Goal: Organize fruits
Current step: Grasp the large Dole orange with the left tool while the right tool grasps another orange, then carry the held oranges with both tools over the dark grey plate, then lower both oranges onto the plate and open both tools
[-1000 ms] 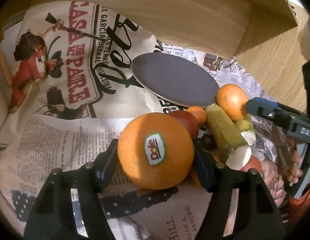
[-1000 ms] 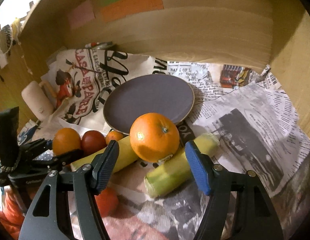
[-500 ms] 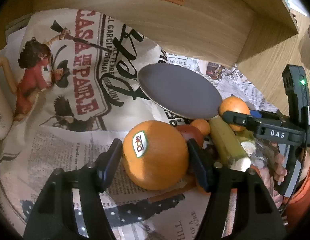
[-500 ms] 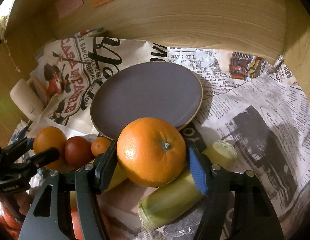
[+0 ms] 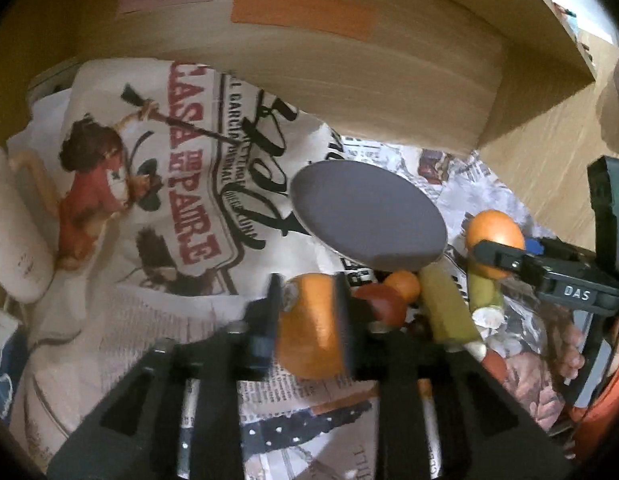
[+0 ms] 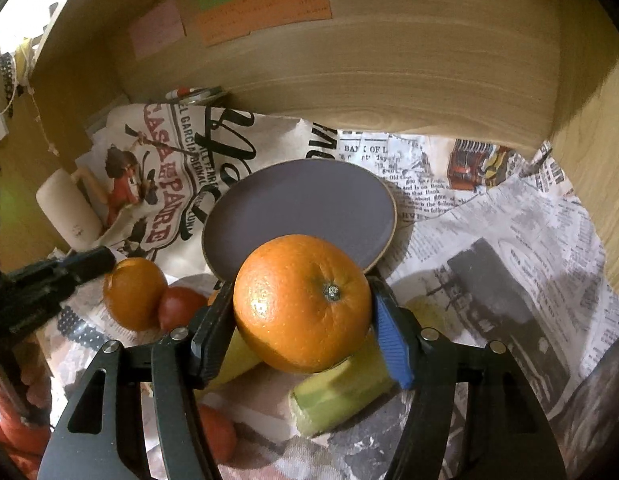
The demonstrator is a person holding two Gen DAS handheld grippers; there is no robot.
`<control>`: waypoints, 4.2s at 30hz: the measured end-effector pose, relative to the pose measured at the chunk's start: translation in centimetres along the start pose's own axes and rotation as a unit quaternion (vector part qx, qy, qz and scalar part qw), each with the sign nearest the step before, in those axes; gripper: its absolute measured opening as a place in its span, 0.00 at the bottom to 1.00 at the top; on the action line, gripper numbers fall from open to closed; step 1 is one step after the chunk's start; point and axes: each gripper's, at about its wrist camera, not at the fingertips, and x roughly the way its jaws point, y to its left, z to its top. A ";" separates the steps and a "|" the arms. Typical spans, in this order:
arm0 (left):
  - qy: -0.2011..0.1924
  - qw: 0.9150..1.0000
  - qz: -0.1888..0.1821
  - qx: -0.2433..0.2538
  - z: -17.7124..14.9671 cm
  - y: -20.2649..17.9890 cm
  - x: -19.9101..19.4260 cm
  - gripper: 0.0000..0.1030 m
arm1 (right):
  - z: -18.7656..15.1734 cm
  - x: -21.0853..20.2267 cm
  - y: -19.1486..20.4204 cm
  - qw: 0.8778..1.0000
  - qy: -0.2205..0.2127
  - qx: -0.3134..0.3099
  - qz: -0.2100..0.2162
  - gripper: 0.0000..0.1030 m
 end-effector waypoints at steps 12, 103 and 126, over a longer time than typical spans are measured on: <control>0.068 0.997 -0.044 -0.021 -1.3 0.2 4.2 0.69 | -0.6 -0.6 -0.2 1.000 0.001 0.008 0.007 0.60; 0.090 0.993 -0.030 0.066 13.6 -2.1 15.6 0.66 | 9.7 12.0 -2.2 0.991 0.077 -0.082 -0.072 0.60; 0.100 0.993 -0.047 0.049 14.5 -2.4 16.1 0.79 | 9.4 12.1 -2.0 0.991 0.073 -0.093 -0.069 0.76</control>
